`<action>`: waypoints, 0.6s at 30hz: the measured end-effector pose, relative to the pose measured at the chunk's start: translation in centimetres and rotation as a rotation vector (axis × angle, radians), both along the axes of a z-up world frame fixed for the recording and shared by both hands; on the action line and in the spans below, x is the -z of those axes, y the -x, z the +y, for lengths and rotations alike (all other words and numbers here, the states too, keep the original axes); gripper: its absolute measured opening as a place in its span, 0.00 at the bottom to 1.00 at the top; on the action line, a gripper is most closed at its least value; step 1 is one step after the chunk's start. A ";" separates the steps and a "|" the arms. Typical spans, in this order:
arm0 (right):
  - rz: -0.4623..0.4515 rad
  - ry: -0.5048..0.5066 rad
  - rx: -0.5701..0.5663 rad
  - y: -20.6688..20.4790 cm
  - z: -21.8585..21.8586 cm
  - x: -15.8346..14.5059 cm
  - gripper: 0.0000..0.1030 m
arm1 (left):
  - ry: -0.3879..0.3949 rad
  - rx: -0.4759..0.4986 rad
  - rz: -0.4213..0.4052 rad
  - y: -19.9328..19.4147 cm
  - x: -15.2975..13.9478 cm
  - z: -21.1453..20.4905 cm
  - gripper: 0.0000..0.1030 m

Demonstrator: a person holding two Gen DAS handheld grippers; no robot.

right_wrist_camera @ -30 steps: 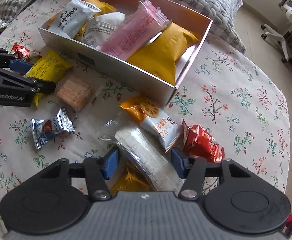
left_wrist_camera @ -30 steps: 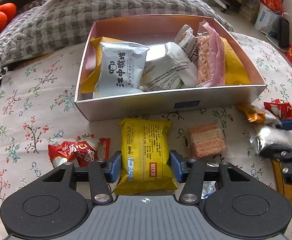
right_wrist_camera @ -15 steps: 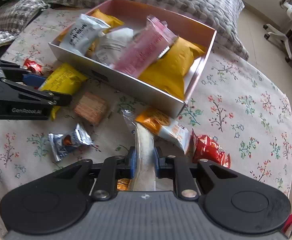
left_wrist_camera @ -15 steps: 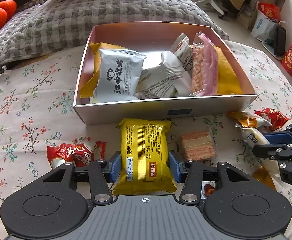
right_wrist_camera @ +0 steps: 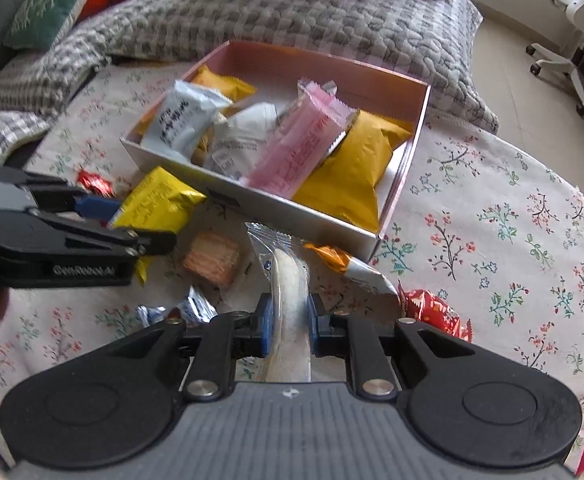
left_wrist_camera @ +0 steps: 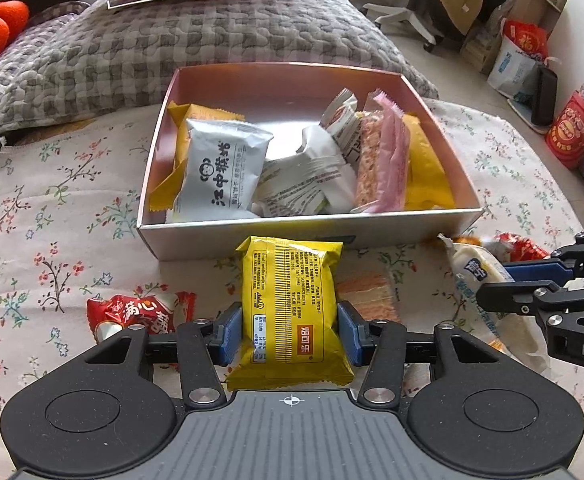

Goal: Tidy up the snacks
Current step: 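Grasp the white rice-cake packet with the right gripper while the left gripper lifts its yellow packet, then lower both packets into the box and open both grippers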

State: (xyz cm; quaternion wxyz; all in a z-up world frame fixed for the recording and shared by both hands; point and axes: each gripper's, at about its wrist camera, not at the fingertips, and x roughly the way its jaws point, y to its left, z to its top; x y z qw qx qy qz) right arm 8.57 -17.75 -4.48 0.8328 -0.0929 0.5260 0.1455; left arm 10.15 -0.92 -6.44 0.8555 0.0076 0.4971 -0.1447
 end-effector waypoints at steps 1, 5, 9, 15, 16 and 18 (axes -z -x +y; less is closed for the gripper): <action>-0.004 -0.009 0.003 0.0 0.0 -0.2 0.15 | 0.009 0.001 -0.003 0.0 -0.2 0.1 0.46; -0.015 -0.052 0.019 -0.1 -0.3 -0.8 0.15 | 0.039 0.000 -0.016 0.1 -1.0 0.4 0.46; -0.036 -0.096 0.058 -0.2 -1.0 -1.5 0.15 | 0.067 -0.017 -0.033 0.0 -1.6 0.8 0.46; -0.063 -0.185 0.141 -1.0 -1.9 -2.2 0.15 | 0.138 -0.038 -0.057 -0.4 -2.1 1.0 0.46; -0.066 -0.205 0.161 -1.2 -2.2 -2.3 0.15 | 0.147 -0.045 -0.060 -0.6 -2.1 1.1 0.46; -0.073 -0.252 0.204 -1.5 -2.8 -2.4 0.15 | 0.176 -0.066 -0.071 -1.1 -2.3 1.4 0.46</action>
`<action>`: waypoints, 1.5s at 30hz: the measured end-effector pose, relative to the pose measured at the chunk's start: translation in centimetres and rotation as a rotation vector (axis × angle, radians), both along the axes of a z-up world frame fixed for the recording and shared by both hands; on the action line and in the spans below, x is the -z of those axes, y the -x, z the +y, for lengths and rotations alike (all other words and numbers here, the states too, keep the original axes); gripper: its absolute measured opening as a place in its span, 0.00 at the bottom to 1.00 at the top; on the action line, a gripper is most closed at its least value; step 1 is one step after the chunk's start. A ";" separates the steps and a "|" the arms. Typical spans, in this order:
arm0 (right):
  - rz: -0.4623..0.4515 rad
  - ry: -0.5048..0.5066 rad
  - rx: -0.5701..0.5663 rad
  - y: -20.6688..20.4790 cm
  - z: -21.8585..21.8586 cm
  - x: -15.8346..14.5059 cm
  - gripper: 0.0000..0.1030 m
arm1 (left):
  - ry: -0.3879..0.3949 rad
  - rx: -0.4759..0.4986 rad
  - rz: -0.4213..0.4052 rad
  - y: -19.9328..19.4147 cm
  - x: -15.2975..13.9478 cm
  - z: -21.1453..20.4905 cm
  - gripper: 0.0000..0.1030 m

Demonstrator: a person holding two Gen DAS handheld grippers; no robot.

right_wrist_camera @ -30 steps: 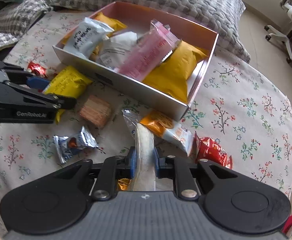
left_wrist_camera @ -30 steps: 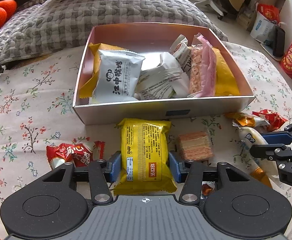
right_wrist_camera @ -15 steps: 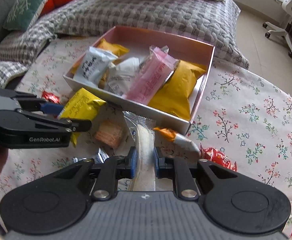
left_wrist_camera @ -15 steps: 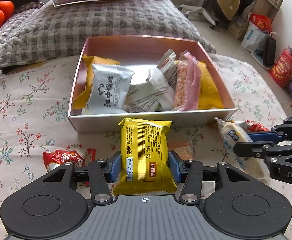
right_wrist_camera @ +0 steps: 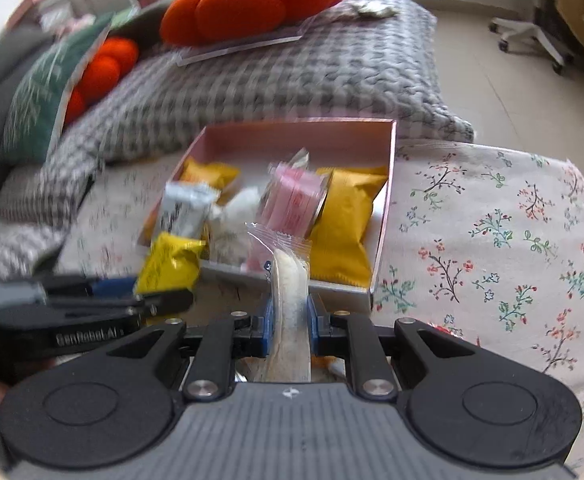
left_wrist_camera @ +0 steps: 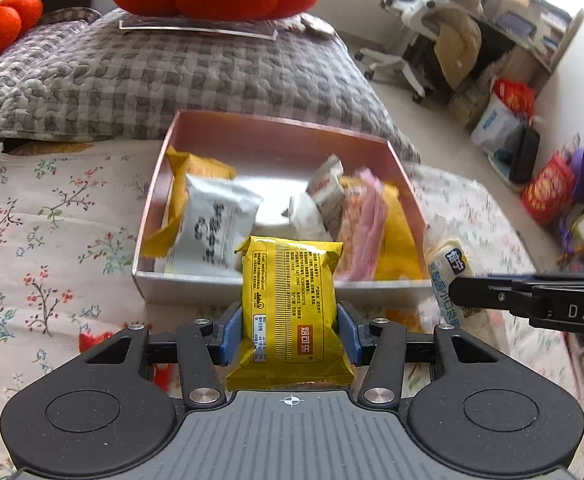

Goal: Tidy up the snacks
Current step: 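Lower both packets into the box and open both grippers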

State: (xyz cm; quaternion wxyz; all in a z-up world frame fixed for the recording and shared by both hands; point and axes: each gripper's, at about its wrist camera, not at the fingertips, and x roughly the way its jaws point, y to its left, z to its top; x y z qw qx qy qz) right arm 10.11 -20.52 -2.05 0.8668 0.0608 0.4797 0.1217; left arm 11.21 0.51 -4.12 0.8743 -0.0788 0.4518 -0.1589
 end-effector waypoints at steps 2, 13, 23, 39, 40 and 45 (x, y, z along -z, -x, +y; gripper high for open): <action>0.001 -0.053 0.049 -0.5 -0.8 0.1 0.15 | 0.037 -0.017 -0.004 -0.6 -0.3 0.4 0.46; 0.055 -0.330 0.297 -3.7 -3.8 2.6 0.15 | 0.122 -0.005 0.044 -4.5 1.2 -0.3 0.46; 0.044 -0.321 0.347 -6.2 -3.1 3.8 0.15 | 0.103 -0.040 0.049 -7.7 3.1 -0.3 0.42; -0.136 -0.169 0.256 -9.5 1.1 4.3 0.16 | 0.067 -0.078 -0.081 -11.2 3.1 -1.0 0.41; -0.148 -0.170 0.243 -9.5 1.2 4.2 0.17 | 0.059 -0.068 -0.082 -11.2 3.0 -1.0 0.44; -0.145 -0.108 0.202 -9.5 1.8 3.1 0.24 | 0.062 -0.080 -0.099 -10.7 1.3 -0.1 0.69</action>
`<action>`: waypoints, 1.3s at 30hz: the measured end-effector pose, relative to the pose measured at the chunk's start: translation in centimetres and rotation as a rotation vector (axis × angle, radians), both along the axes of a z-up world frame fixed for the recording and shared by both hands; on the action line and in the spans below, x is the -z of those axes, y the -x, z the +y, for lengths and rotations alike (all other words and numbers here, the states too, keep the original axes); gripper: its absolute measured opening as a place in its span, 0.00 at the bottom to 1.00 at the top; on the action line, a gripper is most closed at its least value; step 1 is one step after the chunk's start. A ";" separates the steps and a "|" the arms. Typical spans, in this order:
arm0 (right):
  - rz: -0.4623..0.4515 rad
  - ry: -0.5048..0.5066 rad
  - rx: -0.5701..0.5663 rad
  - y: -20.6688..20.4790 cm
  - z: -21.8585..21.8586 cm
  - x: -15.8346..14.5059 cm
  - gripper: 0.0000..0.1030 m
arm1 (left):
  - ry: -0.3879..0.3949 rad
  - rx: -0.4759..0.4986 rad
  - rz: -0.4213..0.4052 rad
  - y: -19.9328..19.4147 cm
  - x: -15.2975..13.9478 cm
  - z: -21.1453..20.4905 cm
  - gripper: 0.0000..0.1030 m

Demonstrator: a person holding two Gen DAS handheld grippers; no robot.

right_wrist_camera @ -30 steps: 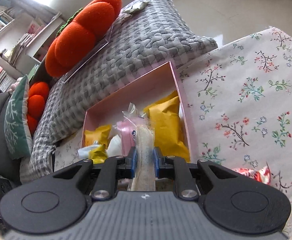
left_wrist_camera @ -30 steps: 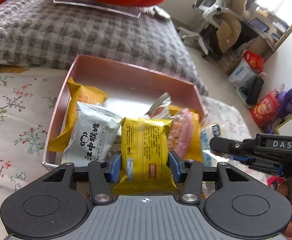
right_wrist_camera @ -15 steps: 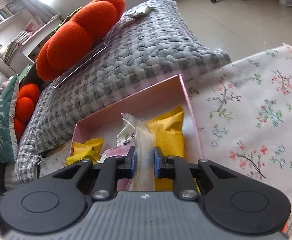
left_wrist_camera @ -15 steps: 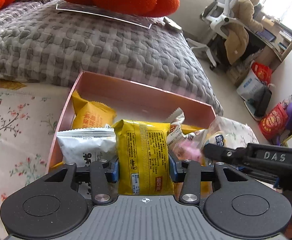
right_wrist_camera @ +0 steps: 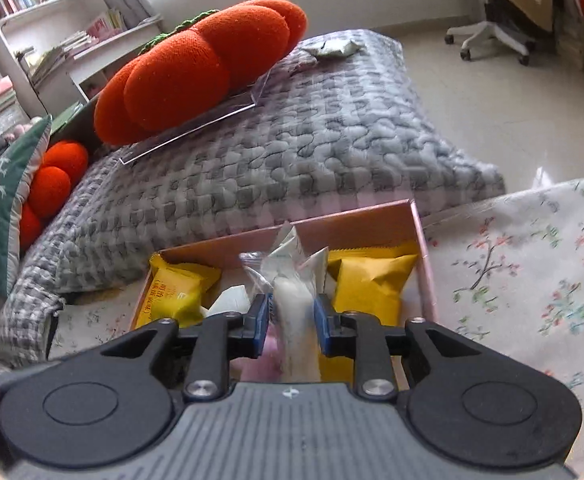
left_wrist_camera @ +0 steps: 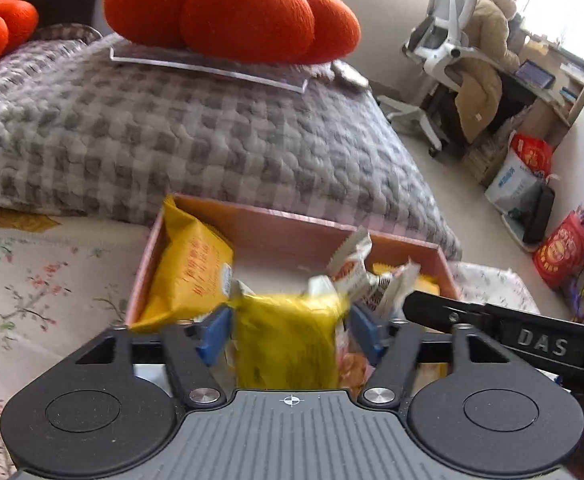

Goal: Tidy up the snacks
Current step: 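Lower both packets into the box and open both grippers, then grasp the red candy with the left gripper while the right gripper grasps the wafer square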

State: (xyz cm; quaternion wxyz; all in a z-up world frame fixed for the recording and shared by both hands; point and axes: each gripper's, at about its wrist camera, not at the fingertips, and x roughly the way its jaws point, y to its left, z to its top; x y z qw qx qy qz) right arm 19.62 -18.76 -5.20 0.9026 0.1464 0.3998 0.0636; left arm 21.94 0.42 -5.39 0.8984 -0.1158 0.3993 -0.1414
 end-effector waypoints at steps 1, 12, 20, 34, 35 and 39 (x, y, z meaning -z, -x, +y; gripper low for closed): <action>-0.006 -0.006 -0.007 0.2 -0.1 -0.5 0.25 | 0.010 -0.010 -0.011 0.3 -0.6 0.5 0.71; -0.008 -0.049 -0.011 3.5 0.1 -3.6 0.38 | -0.129 -0.059 -0.058 4.7 -4.3 2.8 0.80; 0.065 0.039 -0.069 6.7 1.4 -3.9 0.59 | -0.213 -0.036 0.031 8.2 -3.0 4.7 0.80; 0.208 0.149 -0.136 10.5 3.5 -3.2 0.72 | -0.245 -0.021 0.136 12.0 -0.7 6.2 0.82; 0.212 0.153 -0.146 10.8 3.8 -3.1 0.73 | -0.254 -0.021 0.133 12.1 -0.6 6.2 0.82; 0.226 0.161 -0.178 11.4 4.7 -2.9 0.74 | -0.287 -0.001 0.140 12.3 0.1 6.2 0.82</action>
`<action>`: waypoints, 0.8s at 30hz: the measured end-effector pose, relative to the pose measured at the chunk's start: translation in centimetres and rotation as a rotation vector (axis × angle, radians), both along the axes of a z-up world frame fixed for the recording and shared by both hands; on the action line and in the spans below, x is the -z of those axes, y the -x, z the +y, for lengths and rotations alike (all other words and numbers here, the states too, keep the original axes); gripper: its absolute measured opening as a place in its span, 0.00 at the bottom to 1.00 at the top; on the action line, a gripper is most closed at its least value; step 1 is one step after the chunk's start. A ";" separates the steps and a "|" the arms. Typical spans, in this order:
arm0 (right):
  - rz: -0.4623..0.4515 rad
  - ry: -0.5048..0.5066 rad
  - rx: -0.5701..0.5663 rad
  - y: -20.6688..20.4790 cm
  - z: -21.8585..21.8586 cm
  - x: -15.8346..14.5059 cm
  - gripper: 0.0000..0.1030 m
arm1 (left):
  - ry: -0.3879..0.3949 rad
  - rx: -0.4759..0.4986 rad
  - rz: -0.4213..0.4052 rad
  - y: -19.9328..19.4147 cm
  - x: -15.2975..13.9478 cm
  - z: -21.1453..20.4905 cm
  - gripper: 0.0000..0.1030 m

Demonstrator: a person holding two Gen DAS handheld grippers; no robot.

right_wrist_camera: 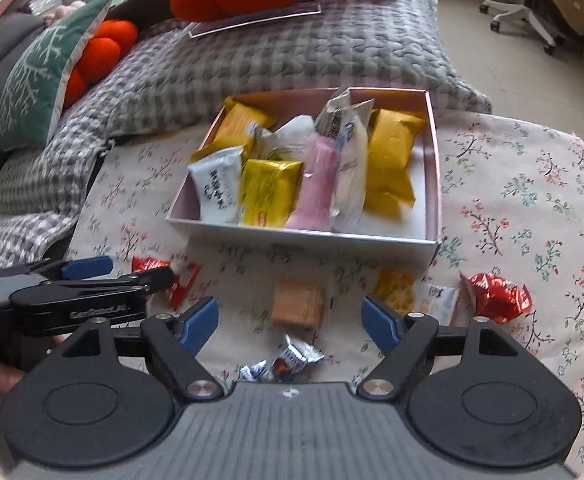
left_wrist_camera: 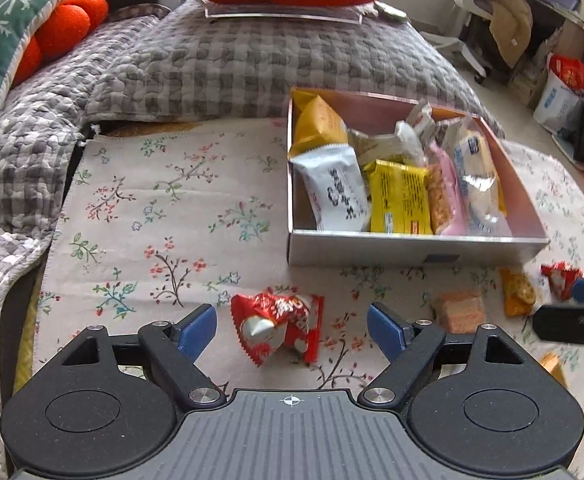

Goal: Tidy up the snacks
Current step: 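Grasp the red candy with the left gripper while the right gripper grasps the wafer square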

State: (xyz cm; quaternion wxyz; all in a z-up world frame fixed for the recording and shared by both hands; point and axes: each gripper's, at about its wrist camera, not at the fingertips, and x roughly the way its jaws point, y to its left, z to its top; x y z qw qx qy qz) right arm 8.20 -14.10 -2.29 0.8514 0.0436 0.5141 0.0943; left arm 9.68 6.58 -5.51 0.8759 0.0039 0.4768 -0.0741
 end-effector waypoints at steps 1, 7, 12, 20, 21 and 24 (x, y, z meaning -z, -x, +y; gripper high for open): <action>-0.002 0.005 -0.002 0.0 0.0 0.0 0.74 | -0.007 0.002 0.002 0.0 0.2 0.0 0.82; 0.019 0.042 0.045 -0.6 -1.4 1.0 0.75 | -0.039 -0.002 0.035 -0.7 1.7 -0.3 0.82; 0.051 0.027 0.062 -0.9 -1.8 2.2 0.75 | -0.045 -0.014 0.059 -1.1 2.9 -0.6 0.78; 0.071 0.037 0.063 -1.7 -1.4 4.1 0.74 | 0.018 -0.046 0.097 -1.1 3.3 -0.3 0.37; 0.069 0.036 0.063 -1.8 -1.2 4.2 0.74 | 0.023 -0.052 0.096 -1.2 3.3 -0.2 0.36; 0.049 0.045 0.053 -1.9 -0.5 4.5 0.74 | 0.041 -0.064 0.094 -1.2 3.2 0.2 0.34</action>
